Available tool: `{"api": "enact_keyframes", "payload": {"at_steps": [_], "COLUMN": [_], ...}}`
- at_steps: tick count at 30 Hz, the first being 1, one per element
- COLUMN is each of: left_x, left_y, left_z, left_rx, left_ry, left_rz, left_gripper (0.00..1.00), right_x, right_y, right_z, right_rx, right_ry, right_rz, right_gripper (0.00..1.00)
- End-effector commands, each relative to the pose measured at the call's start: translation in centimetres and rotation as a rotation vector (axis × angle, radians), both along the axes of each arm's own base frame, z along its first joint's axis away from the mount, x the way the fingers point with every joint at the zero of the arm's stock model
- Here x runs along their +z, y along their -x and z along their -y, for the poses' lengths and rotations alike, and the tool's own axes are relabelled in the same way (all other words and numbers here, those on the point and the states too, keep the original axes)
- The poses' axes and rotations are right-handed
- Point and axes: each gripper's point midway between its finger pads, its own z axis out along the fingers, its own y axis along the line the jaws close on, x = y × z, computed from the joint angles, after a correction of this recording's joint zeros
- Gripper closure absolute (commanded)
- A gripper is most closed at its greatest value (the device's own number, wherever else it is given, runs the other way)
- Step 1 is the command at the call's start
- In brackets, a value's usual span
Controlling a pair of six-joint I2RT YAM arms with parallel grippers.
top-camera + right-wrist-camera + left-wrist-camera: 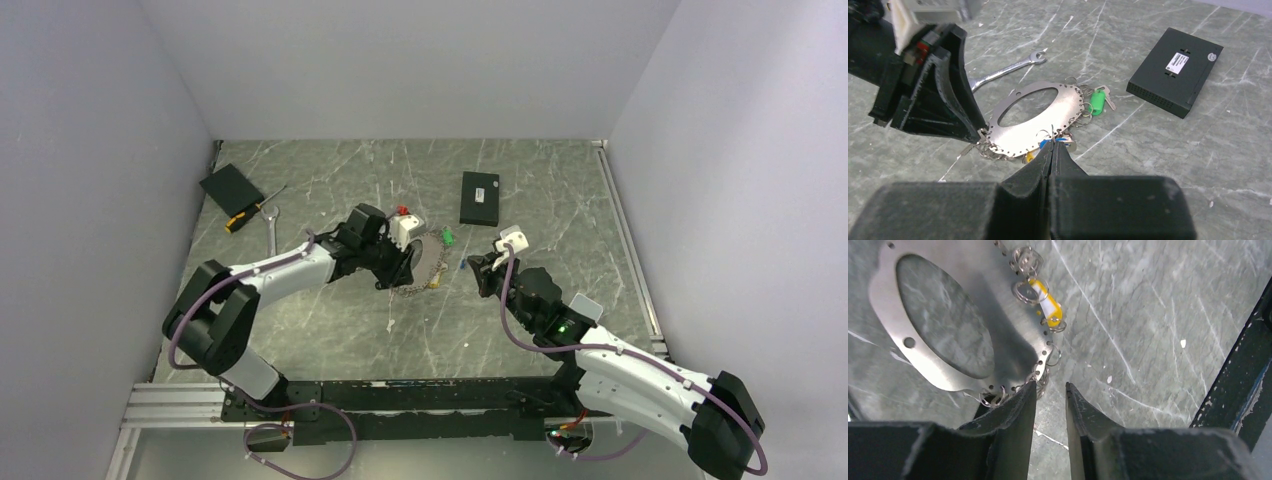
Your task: Put the keys on the keyring
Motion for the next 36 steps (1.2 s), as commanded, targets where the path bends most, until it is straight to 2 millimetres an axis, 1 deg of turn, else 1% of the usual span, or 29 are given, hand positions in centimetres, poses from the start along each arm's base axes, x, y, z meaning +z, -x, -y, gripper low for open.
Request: {"api": "enact_keyframes", "payload": {"at_steps": [1,4,7,11,14,18,20,21,23,25,30,31,32,36], "left_x": [-0.3,-1.3,-2.1,-2.7,-2.9,-3.2,-3.2,-3.2,-2.9,-2.7,-3.1,-3.1,-2.7,-2.5], "left_y": [0.3,0.3,0.3,0.5,0.6,0.9,0.9,0.8,0.8,0.8,1.1,1.3,1.4,1.5], "left_z": [0.8,1.4,1.9,2.1,2.3,1.5,0.8,0.5,0.3,0.2,-0.2,0.0,0.4,0.3], "left_rx": [-0.046,-0.01,0.027,0.032,0.042,0.104,0.166,0.205,0.282,0.373,0.64,0.669,0.68,0.749], "left_ry": [-0.021,-0.035,-0.058,-0.116,-0.134,-0.192,-0.218,-0.223,-0.207,-0.175,-0.048,-0.013,0.036,0.08], "left_rz": [-0.073,-0.138,-0.174,-0.177,-0.182,-0.22,-0.232,-0.241,-0.255,-0.271,-0.296,-0.306,-0.308,-0.259], "left_gripper": [0.68,0.74,0.76,0.79,0.82,0.82,0.8,0.76,0.7,0.68,0.7,0.7,0.71,0.71], "right_x": [1.7,1.7,1.5,1.4,1.3,1.3,1.2,1.1,1.1,1.1,1.0,1.0,1.0,1.0], "right_y": [0.0,0.0,0.1,0.1,0.1,0.0,0.0,0.0,0.1,0.1,0.2,0.3,0.3,0.3], "right_z": [-0.5,-0.5,-0.6,-0.7,-0.8,-0.8,-0.9,-0.9,-1.0,-1.0,-1.1,-1.2,-1.2,-1.3], "right_rx": [0.013,0.013,0.018,0.019,0.024,0.02,0.022,0.024,0.025,0.027,0.032,0.034,0.034,0.039], "right_ry": [-0.06,-0.06,-0.06,-0.059,-0.056,-0.051,-0.052,-0.051,-0.053,-0.053,-0.055,-0.056,-0.054,-0.052], "right_rz": [0.036,0.036,0.032,0.03,0.027,0.026,0.023,0.021,0.022,0.022,0.022,0.022,0.021,0.019], "right_gripper": [1.0,1.0,1.0,1.0,1.0,1.0,1.0,1.0,1.0,1.0,1.0,1.0,1.0,1.0]}}
